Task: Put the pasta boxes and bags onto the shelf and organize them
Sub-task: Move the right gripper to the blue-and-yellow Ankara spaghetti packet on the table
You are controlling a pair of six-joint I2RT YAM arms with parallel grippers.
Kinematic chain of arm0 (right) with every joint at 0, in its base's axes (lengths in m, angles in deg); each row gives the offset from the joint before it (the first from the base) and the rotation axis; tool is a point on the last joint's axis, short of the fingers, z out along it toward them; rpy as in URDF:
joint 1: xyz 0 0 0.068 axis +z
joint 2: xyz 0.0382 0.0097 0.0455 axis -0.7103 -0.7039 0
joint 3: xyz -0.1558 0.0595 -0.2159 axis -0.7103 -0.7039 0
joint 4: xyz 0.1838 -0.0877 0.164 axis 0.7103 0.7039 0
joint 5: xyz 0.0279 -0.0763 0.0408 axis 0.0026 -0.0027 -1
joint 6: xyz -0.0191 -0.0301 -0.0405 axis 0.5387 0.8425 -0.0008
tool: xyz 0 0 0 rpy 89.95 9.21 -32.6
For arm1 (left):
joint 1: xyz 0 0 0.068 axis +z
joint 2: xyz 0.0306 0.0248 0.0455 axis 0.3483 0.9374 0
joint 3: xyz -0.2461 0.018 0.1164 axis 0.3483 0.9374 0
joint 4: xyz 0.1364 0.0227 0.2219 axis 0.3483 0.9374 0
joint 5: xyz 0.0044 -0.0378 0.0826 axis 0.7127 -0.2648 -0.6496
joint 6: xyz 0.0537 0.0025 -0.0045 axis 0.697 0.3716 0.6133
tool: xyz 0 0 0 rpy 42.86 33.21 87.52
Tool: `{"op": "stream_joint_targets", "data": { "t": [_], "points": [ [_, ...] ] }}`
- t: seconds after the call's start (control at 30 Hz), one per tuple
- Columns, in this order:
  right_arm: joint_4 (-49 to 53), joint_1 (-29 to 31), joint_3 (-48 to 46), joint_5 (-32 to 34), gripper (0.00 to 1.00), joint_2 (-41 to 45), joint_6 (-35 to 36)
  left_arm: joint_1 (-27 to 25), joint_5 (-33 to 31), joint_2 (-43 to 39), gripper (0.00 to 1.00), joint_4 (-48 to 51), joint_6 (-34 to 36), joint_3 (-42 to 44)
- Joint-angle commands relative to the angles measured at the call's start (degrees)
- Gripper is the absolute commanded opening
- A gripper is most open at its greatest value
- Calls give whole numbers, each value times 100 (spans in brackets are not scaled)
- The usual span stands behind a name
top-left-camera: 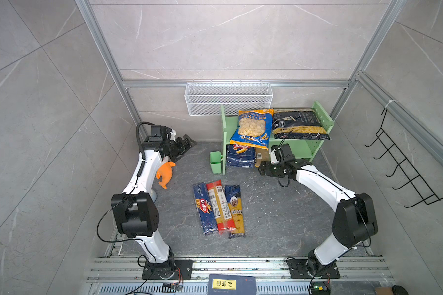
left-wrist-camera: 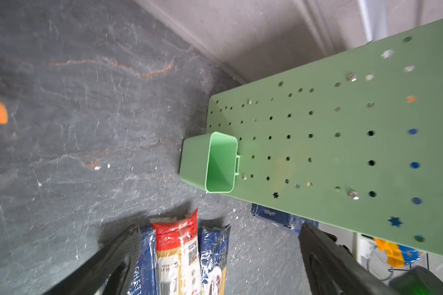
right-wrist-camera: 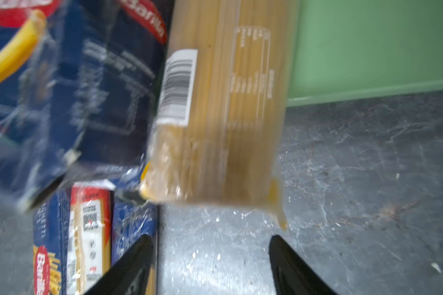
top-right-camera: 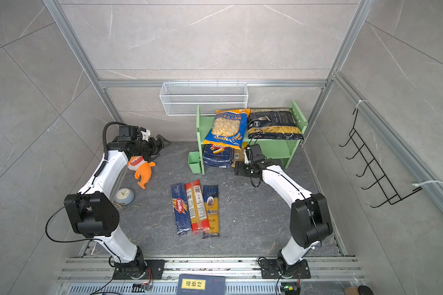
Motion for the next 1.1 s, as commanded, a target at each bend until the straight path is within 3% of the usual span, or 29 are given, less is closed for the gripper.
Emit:
{"op": "stream_joint_targets", "data": {
  "t": [0.0, 0.13, 0.37, 0.73, 0.9, 0.97, 1.07],
  "points": [
    [485, 299, -264, 110, 79, 556, 11, 22, 51, -408, 99, -90, -86, 262],
    [887, 851, -576, 437, 82, 901, -88, 23, -45, -743, 99, -163, -138, 737],
    [1264, 1875, -923, 271, 85, 1119, -512, 26, -258, -1670, 100, -135, -235, 1903],
    [1693, 2880, -893, 5, 91, 179, -801, 28, -558, -3477, 100, 141, -618, 3566],
    [1469, 3355, -1139, -34, 92, 36, -1064, -25, -507, -4308, 100, 502, -768, 4053],
    [1272, 3471, -1291, -155, 99, 35, -1160, -47, -297, -4649, 100, 578, -806, 4216],
    [1119, 3622, -1414, -190, 99, -85, -1225, -68, 11, -5082, 99, 645, -867, 4354]
  ]
}}
